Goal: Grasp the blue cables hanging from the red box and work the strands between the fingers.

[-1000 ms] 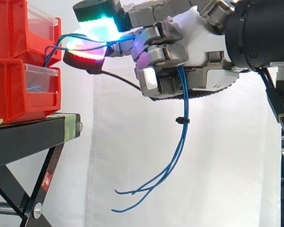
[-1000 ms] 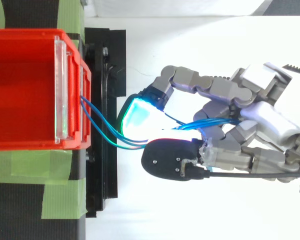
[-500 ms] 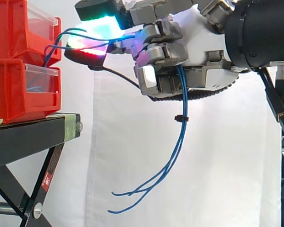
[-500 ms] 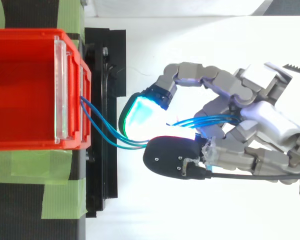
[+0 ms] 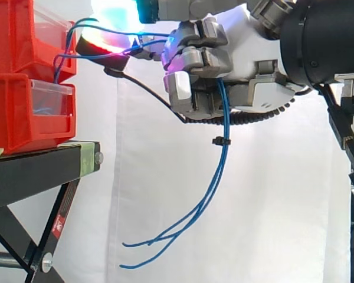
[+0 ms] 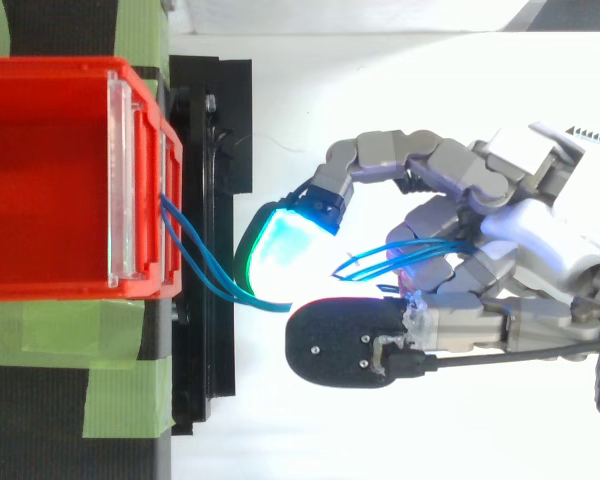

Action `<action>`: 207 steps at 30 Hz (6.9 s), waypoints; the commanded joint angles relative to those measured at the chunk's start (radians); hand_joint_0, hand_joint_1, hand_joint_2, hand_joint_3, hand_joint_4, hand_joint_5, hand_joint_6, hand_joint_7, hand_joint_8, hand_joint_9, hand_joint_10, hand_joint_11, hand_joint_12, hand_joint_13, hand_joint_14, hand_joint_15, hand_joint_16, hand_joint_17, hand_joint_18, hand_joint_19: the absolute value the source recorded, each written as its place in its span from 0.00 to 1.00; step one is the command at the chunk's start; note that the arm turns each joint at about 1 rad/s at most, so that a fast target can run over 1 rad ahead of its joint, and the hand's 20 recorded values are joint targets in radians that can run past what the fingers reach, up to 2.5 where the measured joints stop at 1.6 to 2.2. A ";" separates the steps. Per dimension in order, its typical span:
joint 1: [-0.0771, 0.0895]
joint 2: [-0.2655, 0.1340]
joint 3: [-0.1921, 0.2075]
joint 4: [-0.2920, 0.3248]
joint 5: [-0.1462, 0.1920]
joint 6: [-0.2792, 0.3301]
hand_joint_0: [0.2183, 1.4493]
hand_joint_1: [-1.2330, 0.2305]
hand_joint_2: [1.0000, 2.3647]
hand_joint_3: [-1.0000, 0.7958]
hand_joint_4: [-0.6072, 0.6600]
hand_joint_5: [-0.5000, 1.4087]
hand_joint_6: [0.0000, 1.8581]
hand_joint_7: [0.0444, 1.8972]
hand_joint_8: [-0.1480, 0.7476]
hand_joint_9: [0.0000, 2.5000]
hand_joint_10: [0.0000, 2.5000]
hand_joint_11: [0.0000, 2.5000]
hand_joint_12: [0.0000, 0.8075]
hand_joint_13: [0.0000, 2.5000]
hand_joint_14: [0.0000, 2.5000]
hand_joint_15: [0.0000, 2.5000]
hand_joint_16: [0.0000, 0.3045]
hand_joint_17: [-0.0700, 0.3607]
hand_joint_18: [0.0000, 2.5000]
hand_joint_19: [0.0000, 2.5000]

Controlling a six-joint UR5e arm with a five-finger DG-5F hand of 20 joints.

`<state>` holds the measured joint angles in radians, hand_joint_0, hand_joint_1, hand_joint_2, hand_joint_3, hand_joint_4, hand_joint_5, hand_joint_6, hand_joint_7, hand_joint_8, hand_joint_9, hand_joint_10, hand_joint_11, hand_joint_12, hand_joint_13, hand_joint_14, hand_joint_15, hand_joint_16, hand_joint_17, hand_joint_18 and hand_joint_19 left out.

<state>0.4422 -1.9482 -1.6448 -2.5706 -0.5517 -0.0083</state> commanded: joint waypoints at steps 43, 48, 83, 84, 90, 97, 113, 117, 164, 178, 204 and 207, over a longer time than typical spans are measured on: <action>0.020 -0.002 -0.001 -0.020 -0.019 0.007 0.38 0.37 0.00 0.00 0.74 0.19 0.78 0.56 0.77 0.53 1.00 1.00 0.83 0.68 1.00 0.77 0.66 0.51 0.78 0.29; 0.021 0.000 -0.001 -0.020 -0.010 0.002 0.33 0.38 0.00 0.00 0.76 0.17 0.73 0.53 0.77 0.53 1.00 1.00 0.83 0.68 1.00 0.77 0.66 0.51 0.78 0.29; 0.021 0.000 0.000 -0.020 -0.005 0.002 0.68 0.29 0.01 0.23 0.70 0.13 0.67 0.52 0.77 0.53 1.00 1.00 0.83 0.68 1.00 0.77 0.66 0.51 0.78 0.29; 0.021 -0.002 -0.001 -0.020 -0.005 0.002 0.68 0.30 0.01 0.27 0.70 0.13 0.69 0.51 0.77 0.53 1.00 1.00 0.83 0.68 1.00 0.77 0.66 0.51 0.78 0.29; 0.021 -0.002 -0.001 -0.020 -0.005 0.002 0.62 0.34 0.01 0.28 0.70 0.14 0.70 0.53 0.77 0.53 1.00 1.00 0.83 0.68 1.00 0.77 0.66 0.51 0.78 0.29; 0.021 0.000 -0.001 -0.020 -0.005 0.002 0.56 0.41 0.01 0.30 0.72 0.15 0.69 0.53 0.77 0.53 1.00 1.00 0.83 0.68 1.00 0.77 0.66 0.51 0.78 0.29; 0.021 0.000 -0.001 -0.020 -0.005 0.002 0.49 0.53 0.01 0.25 0.69 0.24 0.56 0.60 0.77 0.53 1.00 1.00 0.83 0.68 1.00 0.77 0.66 0.51 0.78 0.29; 0.021 0.000 -0.001 -0.020 -0.005 0.002 0.48 0.53 0.01 0.22 0.70 0.26 0.54 0.61 0.77 0.53 1.00 1.00 0.83 0.68 1.00 0.77 0.66 0.51 0.78 0.29; 0.009 -0.002 -0.001 -0.074 -0.007 -0.012 0.46 0.41 0.01 0.20 0.71 0.23 0.59 0.59 0.77 0.53 1.00 1.00 0.83 0.68 1.00 0.77 0.66 0.51 0.78 0.29; 0.004 -0.002 -0.001 -0.062 0.001 -0.053 0.62 0.36 0.00 0.52 0.72 0.23 0.68 0.54 0.77 0.53 1.00 1.00 0.83 0.68 1.00 0.77 0.66 0.51 0.78 0.29; -0.022 -0.002 -0.001 0.162 -0.024 -0.305 0.48 0.35 0.01 0.40 0.73 0.17 0.67 0.54 0.77 0.53 1.00 1.00 0.83 0.68 1.00 0.77 0.66 0.51 0.78 0.29; -0.023 -0.002 -0.001 0.165 -0.025 -0.303 0.53 0.38 0.00 0.49 0.74 0.18 0.67 0.52 0.77 0.53 1.00 1.00 0.83 0.68 1.00 0.77 0.66 0.51 0.78 0.29</action>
<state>0.4200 -1.9496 -1.6456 -2.4128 -0.5751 -0.3083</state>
